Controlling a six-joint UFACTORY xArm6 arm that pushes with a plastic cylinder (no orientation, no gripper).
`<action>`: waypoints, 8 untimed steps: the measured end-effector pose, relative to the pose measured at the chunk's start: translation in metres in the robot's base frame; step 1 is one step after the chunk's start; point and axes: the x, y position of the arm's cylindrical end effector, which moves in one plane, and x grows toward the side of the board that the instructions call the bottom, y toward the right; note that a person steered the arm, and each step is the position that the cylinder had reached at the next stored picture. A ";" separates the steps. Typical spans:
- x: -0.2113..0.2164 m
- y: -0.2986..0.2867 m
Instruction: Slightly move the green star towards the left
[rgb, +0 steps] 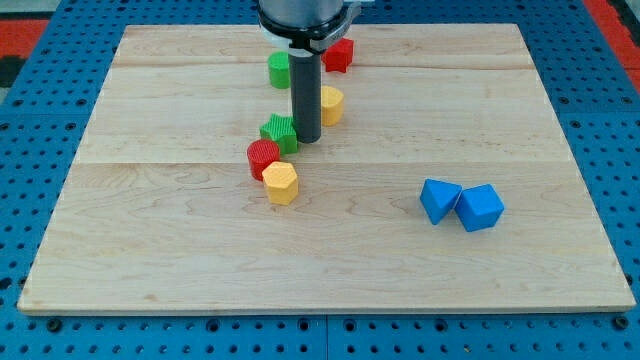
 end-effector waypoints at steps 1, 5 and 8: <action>0.011 0.000; 0.046 -0.005; -0.003 -0.010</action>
